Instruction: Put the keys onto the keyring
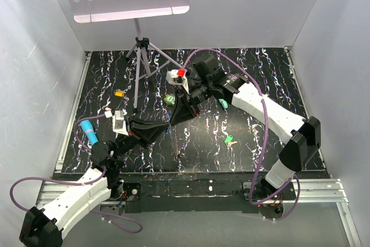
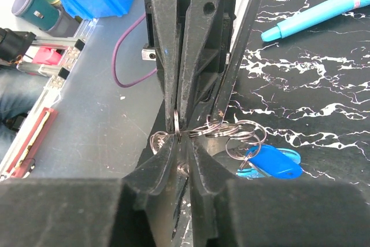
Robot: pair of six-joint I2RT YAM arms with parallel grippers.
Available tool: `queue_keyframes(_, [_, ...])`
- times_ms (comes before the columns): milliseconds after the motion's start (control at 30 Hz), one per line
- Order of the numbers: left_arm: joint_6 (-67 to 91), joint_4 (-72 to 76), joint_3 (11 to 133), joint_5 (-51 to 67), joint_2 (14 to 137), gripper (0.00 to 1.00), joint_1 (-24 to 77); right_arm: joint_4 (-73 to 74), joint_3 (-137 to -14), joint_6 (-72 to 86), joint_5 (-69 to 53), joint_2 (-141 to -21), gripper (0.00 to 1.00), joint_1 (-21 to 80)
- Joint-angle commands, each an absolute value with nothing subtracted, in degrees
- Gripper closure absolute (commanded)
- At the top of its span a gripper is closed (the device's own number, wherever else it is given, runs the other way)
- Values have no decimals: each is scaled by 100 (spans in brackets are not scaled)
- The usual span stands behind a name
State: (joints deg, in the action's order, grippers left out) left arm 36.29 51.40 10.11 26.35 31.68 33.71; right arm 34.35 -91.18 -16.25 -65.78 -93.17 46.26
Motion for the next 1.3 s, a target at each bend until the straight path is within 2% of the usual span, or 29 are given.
queue_keyframes(0, [3639, 5300, 1020, 2575, 3103, 100, 3384, 3243, -9123, -1573, -6802, -9308, 83, 4658])
queue_keyframes(100, [3639, 5300, 1011, 2575, 3120, 100, 3384, 3243, -9123, -1591, -7004, -9299, 87, 4667])
queue_keyframes(233, [3639, 5265, 1011, 2566, 3129, 100, 3384, 3305, -9132, -1670, -7172, -9299, 99, 4676])
queue_keyframes(533, [3577, 4422, 1160, 2663, 2954, 100, 3384, 3673, -9150, -1898, -6733, -9211, 99, 4685])
queue_keyframes(600, [3516, 4089, 1230, 2707, 2796, 93, 3384, 3788, -9106, -1977, -6496, -9167, 99, 4676])
queue_keyframes(800, [3314, 2877, 1581, 2944, 2356, 59, 3384, 4691, -9298, -2495, -5819, -9158, 99, 4658])
queue_keyframes(900, [3033, 1850, 1950, 3050, 2215, 50, 3384, 5814, -9920, -3039, -5451, -9394, 99, 4658])
queue_keyframes(1100, [1962, -417, 3039, 3243, 2390, 46, 3384, 7820, -11309, -4077, -4502, -9948, 99, 4658])
queue_keyframes(1267, [1346, -853, 3419, 3489, 2926, 48, 3384, 8736, -11857, -4464, -3869, -10222, 99, 4711])
